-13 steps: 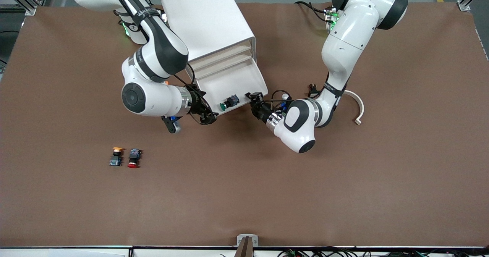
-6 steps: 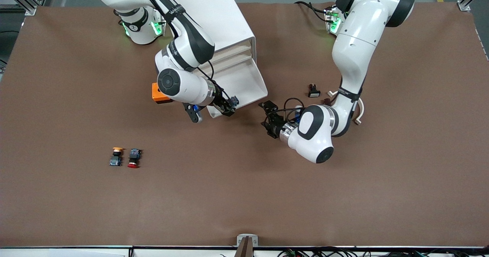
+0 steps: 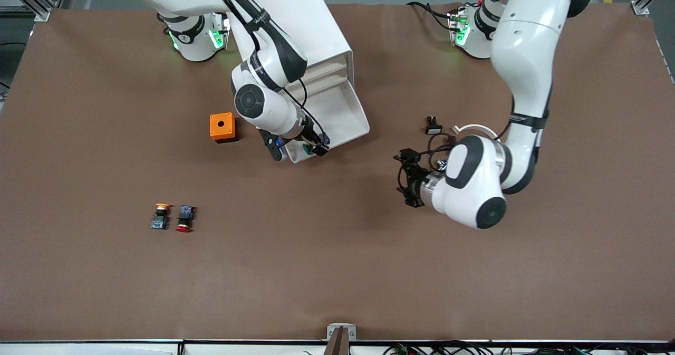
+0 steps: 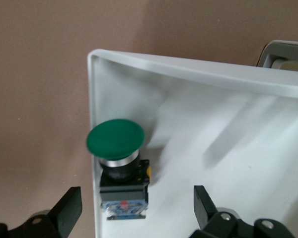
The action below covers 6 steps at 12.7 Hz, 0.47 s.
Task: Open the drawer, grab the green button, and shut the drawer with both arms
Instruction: 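Grasp the green button with the right gripper while the left gripper releases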
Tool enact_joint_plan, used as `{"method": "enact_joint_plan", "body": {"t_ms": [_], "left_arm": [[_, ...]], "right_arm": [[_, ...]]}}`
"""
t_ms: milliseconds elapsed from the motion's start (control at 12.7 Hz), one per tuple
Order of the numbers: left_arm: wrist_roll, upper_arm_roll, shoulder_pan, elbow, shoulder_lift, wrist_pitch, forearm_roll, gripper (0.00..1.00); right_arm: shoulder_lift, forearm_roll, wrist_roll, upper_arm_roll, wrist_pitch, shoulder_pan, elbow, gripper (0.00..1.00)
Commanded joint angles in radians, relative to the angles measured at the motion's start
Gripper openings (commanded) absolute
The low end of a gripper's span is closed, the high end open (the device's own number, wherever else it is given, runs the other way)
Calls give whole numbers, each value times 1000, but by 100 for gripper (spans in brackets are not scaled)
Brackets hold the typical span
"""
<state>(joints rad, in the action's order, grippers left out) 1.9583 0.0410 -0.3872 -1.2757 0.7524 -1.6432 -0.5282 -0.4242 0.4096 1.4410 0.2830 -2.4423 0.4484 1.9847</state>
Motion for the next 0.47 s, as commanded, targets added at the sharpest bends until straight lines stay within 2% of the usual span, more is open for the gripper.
{"method": "enact_joint_plan", "body": {"t_ms": [0, 157, 236, 314, 393], "left_arm": [[-84, 0, -2, -21, -85, 11, 147, 100], [-152, -7, -5, -21, -126, 11, 221, 100], [-194, -3, -1, -21, -145, 11, 223, 100], [-243, -1, 1, -22, -159, 11, 224, 100], [-284, 0, 5, -22, -175, 11, 226, 100]], "right_arm": [[36, 1, 10, -2, -20, 6, 42, 77], [36, 1, 10, -1, -8, 1, 33, 49], [41, 1, 10, -1, -6, -2, 29, 41], [42, 1, 6, -1, -4, -2, 25, 24], [42, 1, 1, -1, -4, -2, 20, 12]]}}
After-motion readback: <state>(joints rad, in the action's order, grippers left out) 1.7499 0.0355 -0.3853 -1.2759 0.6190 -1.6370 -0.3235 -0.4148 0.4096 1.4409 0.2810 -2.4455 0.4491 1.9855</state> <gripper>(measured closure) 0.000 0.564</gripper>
